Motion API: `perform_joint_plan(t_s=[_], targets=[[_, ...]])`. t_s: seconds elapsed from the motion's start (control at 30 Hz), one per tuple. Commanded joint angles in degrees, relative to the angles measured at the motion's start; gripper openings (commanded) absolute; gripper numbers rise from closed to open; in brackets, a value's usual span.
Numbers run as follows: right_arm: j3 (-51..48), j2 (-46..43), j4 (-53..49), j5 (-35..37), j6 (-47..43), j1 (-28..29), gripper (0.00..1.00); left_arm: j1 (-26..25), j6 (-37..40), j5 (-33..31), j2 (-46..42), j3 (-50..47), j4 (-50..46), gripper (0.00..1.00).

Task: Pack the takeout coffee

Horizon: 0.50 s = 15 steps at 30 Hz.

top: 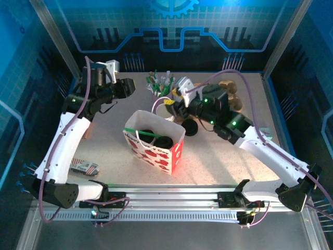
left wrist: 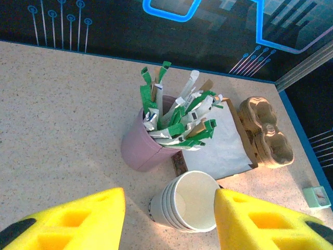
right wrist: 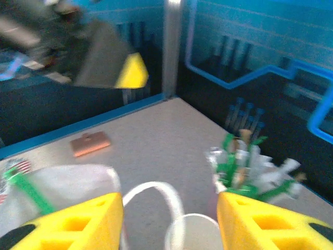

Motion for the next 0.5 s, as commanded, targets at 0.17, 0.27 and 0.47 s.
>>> perform_joint_plan(t_s=[0.17, 0.27, 0.47], targets=[[6.88, 11.22, -11.64, 11.74, 8.17, -10.35, 0.65, 0.6, 1.45, -2.14, -6.67, -6.12, 1.75, 0.73], [8.56, 17.19, -12.76, 10.72, 10.49, -13.21, 0.73, 0.6, 1.63, -3.24, -9.69, -9.98, 4.66, 0.85], [16.49, 31.22, -18.11, 12.03, 13.52, -16.45, 0.8, 0.6, 1.5, -6.71, -14.54, -17.62, 10.37, 0.99]])
